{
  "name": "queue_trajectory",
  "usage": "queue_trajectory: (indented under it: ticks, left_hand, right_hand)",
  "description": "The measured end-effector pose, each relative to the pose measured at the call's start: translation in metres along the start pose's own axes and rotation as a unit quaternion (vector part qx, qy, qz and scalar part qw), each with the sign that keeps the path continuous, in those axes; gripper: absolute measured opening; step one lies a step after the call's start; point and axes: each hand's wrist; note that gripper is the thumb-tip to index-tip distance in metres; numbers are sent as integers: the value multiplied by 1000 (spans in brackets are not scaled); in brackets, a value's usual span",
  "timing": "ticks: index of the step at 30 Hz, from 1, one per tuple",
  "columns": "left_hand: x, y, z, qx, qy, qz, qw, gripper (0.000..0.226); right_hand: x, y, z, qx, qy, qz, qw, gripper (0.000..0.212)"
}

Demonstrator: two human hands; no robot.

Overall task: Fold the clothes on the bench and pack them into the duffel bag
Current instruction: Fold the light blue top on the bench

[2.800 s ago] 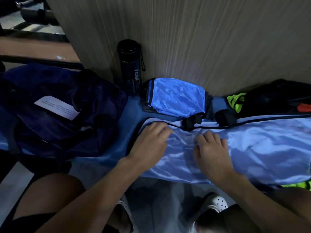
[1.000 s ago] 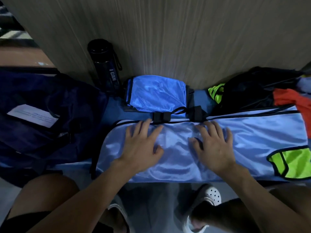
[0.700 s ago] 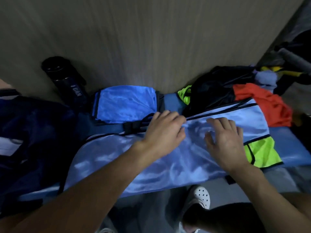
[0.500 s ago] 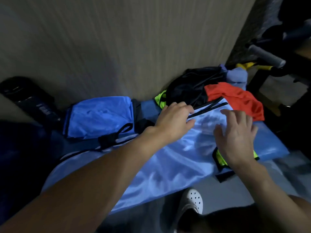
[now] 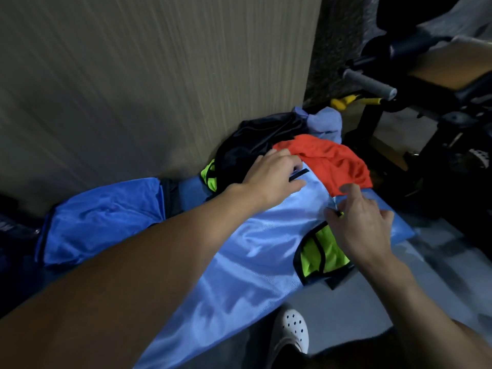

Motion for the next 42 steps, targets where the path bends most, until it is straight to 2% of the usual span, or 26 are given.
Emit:
queue_trajectory:
  ticks: [5, 8, 12, 15, 20, 23, 28, 33, 38, 42]
  left_hand:
    - [0, -11, -8, -19, -12, -54, 998, 28]
    - [-5, -11, -8, 23, -13, 7, 1000, 16]
    - [-8, -1, -19, 92, 4, 49, 995, 12]
    - [-9, 2, -25, 64, 13, 10, 998, 13]
    - [-13, 1, -30, -3, -20, -61, 998, 37]
    - [-15, 4, -34, -45, -74, -84, 993, 37]
    - [-13, 5, -36, -93, -87, -105, 986, 33]
    - [-15, 10, -34, -41, -87, -56, 994, 16]
    - [-25, 35, -10, -29, -83, 13, 996, 14]
    - [-39, 55, 33, -14, -97, 17, 995, 17]
  right_hand:
    - [0, 5, -5, -4, 14, -62, 998, 41]
    - [1, 4, -10, -7, 28, -91, 995, 40]
    - [-1, 4, -20, 19, 41, -187, 981, 39]
    - [-3, -1, -29, 9, 38, -200, 979, 37]
    - [-1, -4, -27, -21, 9, -145, 989, 33]
    - [-2, 3, -24, -55, -25, -97, 993, 36]
    - [-5, 6, -20, -88, -22, -95, 991, 34]
    - [-5, 6, -19, -27, 36, -173, 984, 9]
    - [-12, 10, -5, -72, 101, -286, 950, 23]
    - [-24, 14, 25, -52, 222, -248, 942, 25]
Point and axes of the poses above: each hand's wrist, its own z-axis away from the middle knuckle, its own y-axis out of the back of the hand, x = y × z, and after that the axes turned 8 degrees about -y, right-handed
